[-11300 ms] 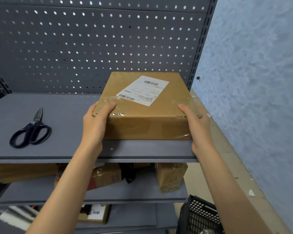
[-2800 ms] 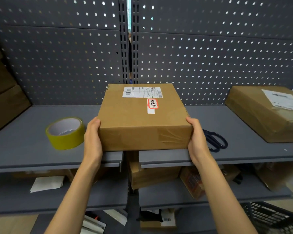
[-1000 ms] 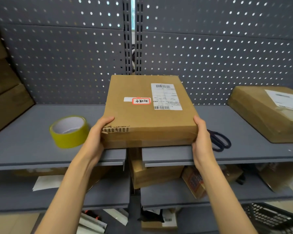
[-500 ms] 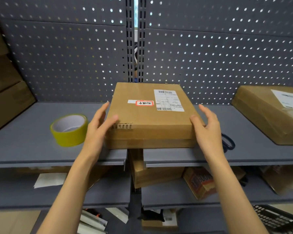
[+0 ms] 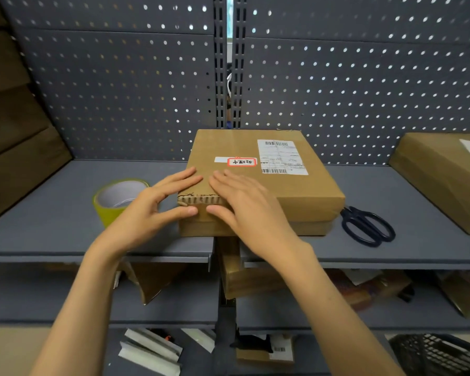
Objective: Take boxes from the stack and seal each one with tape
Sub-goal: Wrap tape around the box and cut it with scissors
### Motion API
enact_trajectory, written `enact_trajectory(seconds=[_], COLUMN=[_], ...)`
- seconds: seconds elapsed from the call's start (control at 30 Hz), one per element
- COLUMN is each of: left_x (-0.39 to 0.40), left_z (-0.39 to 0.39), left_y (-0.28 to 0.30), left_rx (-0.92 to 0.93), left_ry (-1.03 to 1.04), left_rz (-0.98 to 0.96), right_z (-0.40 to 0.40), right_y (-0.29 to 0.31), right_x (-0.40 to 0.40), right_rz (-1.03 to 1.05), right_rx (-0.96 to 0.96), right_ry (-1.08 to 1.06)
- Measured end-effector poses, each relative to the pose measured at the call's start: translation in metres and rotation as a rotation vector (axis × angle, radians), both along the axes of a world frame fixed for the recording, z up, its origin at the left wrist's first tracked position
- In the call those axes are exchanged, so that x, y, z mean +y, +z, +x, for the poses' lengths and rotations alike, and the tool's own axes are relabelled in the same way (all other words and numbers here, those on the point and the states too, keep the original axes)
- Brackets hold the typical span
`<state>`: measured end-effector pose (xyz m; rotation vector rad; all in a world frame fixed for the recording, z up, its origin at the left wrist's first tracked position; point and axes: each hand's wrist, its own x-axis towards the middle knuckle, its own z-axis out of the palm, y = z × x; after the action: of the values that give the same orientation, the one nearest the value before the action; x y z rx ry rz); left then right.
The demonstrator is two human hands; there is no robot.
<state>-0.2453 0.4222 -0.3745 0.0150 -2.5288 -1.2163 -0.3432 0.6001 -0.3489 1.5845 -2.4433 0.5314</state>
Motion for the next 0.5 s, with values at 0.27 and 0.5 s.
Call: enact_trajectory(seconds=[0.27, 0.5], left_x=[0.001, 0.002], left_z=[0.001, -0.001], left_y=[0.003, 0.015], left_rx=[-0.005, -0.035], left_ry=[0.004, 0.061], left_rz=[0.017, 0.053], right_z=[0.004, -0.001], right_y=[-0.005, 0.001], right_x=[-0.001, 0.002], right_rz=[-0.141, -0.063], right_rx=[-0.074, -0.116], right_ry=[-0.053, -0.048])
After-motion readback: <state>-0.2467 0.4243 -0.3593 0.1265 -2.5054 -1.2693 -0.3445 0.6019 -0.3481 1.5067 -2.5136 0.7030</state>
